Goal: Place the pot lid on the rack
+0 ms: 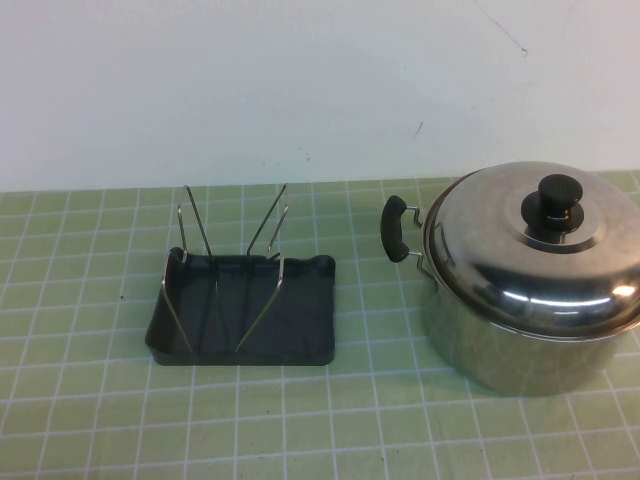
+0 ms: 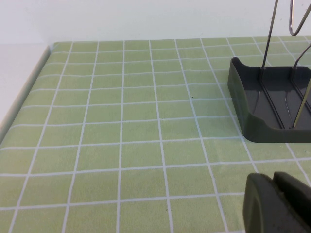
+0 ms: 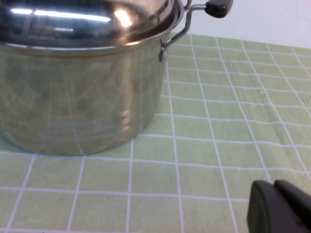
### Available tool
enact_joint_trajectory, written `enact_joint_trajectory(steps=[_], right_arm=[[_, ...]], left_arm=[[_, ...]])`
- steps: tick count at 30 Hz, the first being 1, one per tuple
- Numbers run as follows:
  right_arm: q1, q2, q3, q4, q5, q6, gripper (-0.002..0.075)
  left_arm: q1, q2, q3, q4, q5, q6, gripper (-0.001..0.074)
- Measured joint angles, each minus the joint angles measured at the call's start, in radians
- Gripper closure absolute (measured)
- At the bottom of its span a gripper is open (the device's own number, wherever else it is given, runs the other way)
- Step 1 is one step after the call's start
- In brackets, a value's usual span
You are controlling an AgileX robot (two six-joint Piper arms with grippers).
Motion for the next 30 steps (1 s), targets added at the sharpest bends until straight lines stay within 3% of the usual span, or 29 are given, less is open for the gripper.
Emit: enact_joint_trajectory(steps=[8, 12, 15, 23, 30], right_arm=[[0.000, 0.000, 0.000, 0.008, 0.000, -0.004, 0.0727], [0.000, 0.000, -0.019, 0.105, 0.058, -0.006, 0.0727], [0.000, 0.000, -0.142, 0.117, 0.187, -0.011, 0.0727], [0.000, 0.002, -0.515, 0.058, 0.201, -0.022, 0.0727], [0.000, 0.008, -0.559, 0.056, 0.185, -0.026, 0.0727]], left_arm=[[0.000, 0.000, 0.000, 0.000, 0.000, 0.000, 0.0738], [0.000, 0.000, 0.000, 0.000, 0.000, 0.000, 0.0738], [0.000, 0.000, 0.000, 0.000, 0.000, 0.000, 0.0738], [0.000, 0.000, 0.000, 0.000, 0.000, 0.000, 0.0738], [0.000, 0.000, 0.000, 0.000, 0.000, 0.000, 0.0738]])
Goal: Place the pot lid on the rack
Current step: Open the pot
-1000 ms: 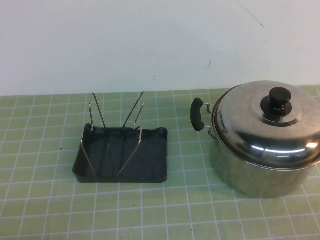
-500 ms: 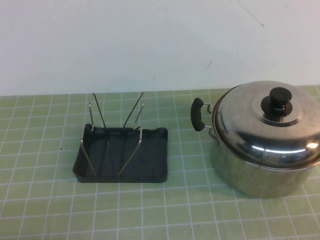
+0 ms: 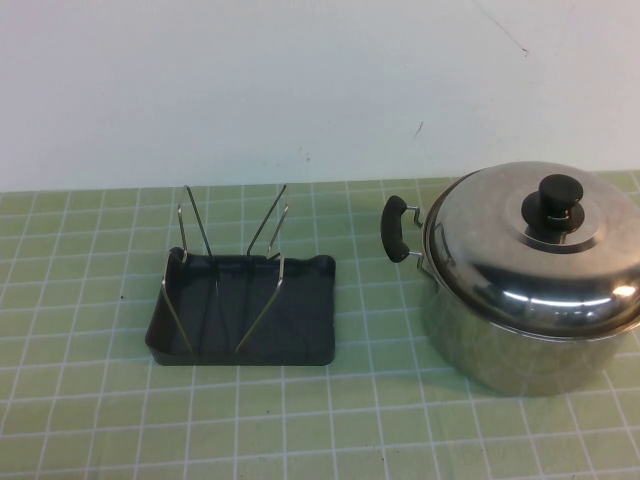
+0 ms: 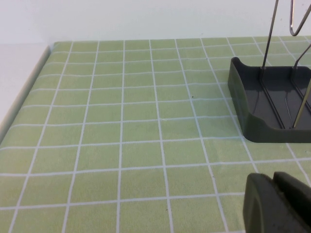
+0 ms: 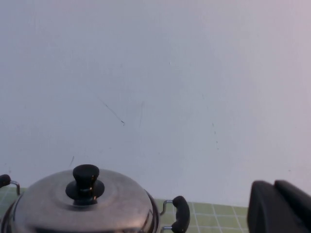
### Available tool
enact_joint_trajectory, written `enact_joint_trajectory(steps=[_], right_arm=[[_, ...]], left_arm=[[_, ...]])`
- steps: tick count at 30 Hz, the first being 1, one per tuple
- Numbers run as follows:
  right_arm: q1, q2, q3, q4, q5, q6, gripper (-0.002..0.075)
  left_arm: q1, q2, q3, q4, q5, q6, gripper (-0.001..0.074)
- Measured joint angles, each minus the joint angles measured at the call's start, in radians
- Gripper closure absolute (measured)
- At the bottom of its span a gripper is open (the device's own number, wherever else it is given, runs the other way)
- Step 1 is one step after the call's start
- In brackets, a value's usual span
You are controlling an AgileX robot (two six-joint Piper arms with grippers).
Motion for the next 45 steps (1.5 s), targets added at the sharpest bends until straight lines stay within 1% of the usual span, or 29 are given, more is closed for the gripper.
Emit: enact_joint_trajectory(steps=[5, 7, 11, 13, 16, 18, 21, 22, 26, 27, 29, 31, 34, 40, 45], right_arm=[[0.000, 0.029, 0.018, 0.003, -0.107, 0.000, 0.0727], [0.000, 0.067, 0.027, 0.050, -0.148, -0.008, 0.0727], [0.000, 0.209, 0.030, 0.205, -0.243, -0.094, 0.0727], [0.000, 0.293, 0.030, 0.241, -0.297, -0.119, 0.0727], [0.013, 0.405, 0.030, 0.231, -0.381, -0.103, 0.0717], [0.051, 0.474, 0.031, 0.188, -0.446, -0.065, 0.0682], [0.141, 0.592, 0.032, 0.140, -0.566, -0.027, 0.0583], [0.182, 0.635, 0.034, 0.125, -0.627, -0.019, 0.0522], [0.275, 0.825, 0.037, 0.078, -0.842, -0.040, 0.0325], [0.285, 0.870, 0.037, 0.060, -0.898, -0.051, 0.0286], [0.291, 0.991, 0.037, 0.043, -1.044, -0.072, 0.0239], [0.294, 1.115, 0.023, 0.035, -1.148, -0.078, 0.0221], [0.294, 1.270, -0.024, 0.035, -1.210, -0.079, 0.0211], [0.294, 1.505, -0.135, 0.031, -1.244, -0.079, 0.0208], [0.294, 1.603, -0.152, 0.031, -1.261, -0.045, 0.0207]], left_arm=[[0.000, 0.000, 0.000, 0.000, 0.000, 0.000, 0.0738], [0.000, 0.000, 0.000, 0.000, 0.000, 0.000, 0.0738], [0.000, 0.000, 0.000, 0.000, 0.003, 0.000, 0.0738], [0.000, 0.000, 0.000, 0.000, 0.005, 0.000, 0.0738], [0.000, 0.000, 0.000, 0.000, 0.005, 0.000, 0.0738], [0.000, 0.000, 0.000, 0.000, 0.005, 0.000, 0.0738], [0.000, 0.000, 0.000, 0.000, 0.005, 0.000, 0.0738], [0.000, 0.000, 0.000, 0.000, 0.006, 0.000, 0.0738], [0.000, 0.000, 0.000, 0.000, 0.006, 0.000, 0.0738], [0.000, 0.000, 0.000, 0.000, 0.006, 0.000, 0.0738], [0.000, 0.000, 0.000, 0.000, 0.006, 0.000, 0.0738], [0.000, 0.000, 0.000, 0.000, 0.006, 0.000, 0.0738], [0.000, 0.000, 0.000, 0.000, 0.006, 0.000, 0.0738], [0.000, 0.000, 0.000, 0.000, 0.006, 0.000, 0.0738], [0.000, 0.000, 0.000, 0.000, 0.006, 0.000, 0.0738]])
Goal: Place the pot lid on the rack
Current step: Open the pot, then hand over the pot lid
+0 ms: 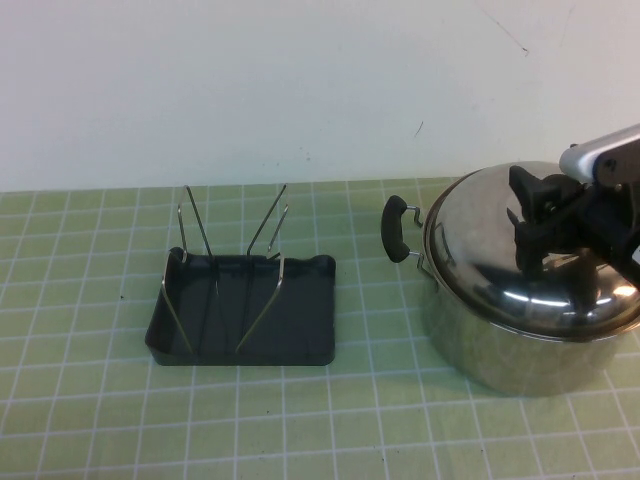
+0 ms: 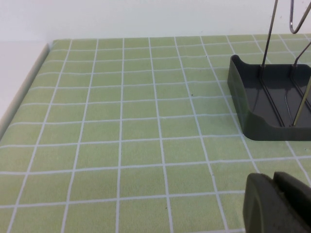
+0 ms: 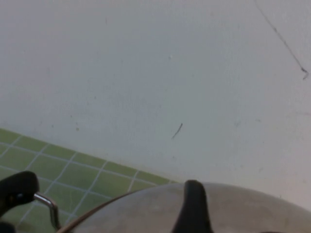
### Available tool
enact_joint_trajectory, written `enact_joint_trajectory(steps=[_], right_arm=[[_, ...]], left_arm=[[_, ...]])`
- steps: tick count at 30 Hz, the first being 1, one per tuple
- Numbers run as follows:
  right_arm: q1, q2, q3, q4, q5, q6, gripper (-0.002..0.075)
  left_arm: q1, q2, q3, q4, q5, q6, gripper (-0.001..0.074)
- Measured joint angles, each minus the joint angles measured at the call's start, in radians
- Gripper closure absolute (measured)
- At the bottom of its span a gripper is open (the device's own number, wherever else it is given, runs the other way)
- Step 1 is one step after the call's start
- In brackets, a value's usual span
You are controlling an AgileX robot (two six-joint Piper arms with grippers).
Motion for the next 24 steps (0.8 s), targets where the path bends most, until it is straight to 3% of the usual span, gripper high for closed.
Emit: enact_joint_trajectory(steps=[6, 12, 24], right_arm=[[0.000, 0.024, 0.000, 0.000, -0.002, 0.034, 0.0240], [0.002, 0.024, 0.000, -0.008, -0.002, 0.047, 0.0393], [0.002, -0.076, 0.011, -0.077, -0.030, 0.064, 0.0393]], left_arm=[[0.000, 0.000, 0.000, 0.000, 0.001, 0.000, 0.0738], [0.000, 0.000, 0.000, 0.000, 0.001, 0.000, 0.0738], [0.000, 0.000, 0.000, 0.000, 0.001, 0.000, 0.0738]])
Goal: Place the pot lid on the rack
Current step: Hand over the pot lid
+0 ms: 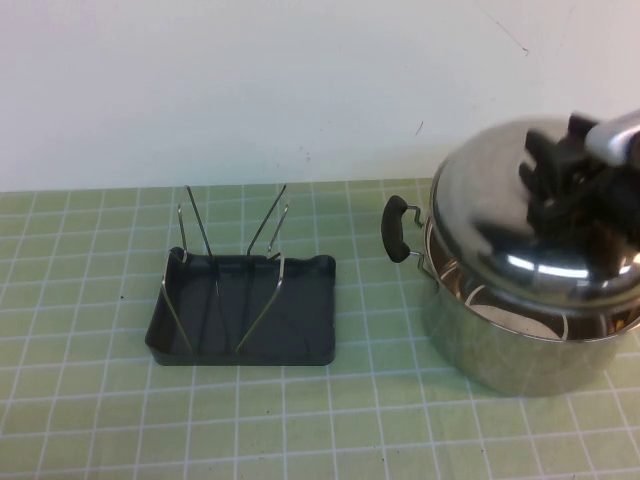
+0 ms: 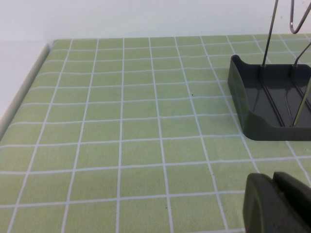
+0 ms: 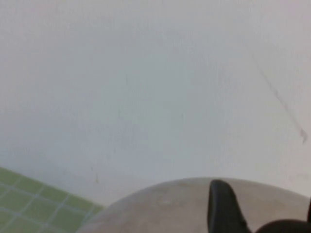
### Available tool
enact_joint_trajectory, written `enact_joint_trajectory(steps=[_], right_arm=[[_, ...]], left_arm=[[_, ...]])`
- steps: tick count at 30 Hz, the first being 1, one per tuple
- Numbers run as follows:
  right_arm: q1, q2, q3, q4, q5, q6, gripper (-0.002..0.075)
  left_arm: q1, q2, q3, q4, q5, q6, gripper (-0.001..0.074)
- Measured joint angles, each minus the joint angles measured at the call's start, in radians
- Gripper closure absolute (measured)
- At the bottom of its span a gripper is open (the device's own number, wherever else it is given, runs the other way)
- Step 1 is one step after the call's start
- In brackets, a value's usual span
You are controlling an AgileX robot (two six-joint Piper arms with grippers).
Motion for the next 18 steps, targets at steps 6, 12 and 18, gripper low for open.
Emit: enact_joint_trajectory(steps=[6, 12, 18], right_arm=[[0.000, -0.220, -0.012, -0.055, -0.013, 0.002, 0.0393], [0.000, -0.401, -0.026, -0.123, 0.107, 0.002, 0.0393], [0.000, -0.501, -0.026, -0.167, 0.263, 0.004, 0.0393]], left_arm=[[0.000, 0.000, 0.000, 0.000, 0.000, 0.000, 0.0738], [0.000, 0.000, 0.000, 0.000, 0.000, 0.000, 0.0738], [0.000, 0.000, 0.000, -0.105, -0.031, -0.073, 0.0738]])
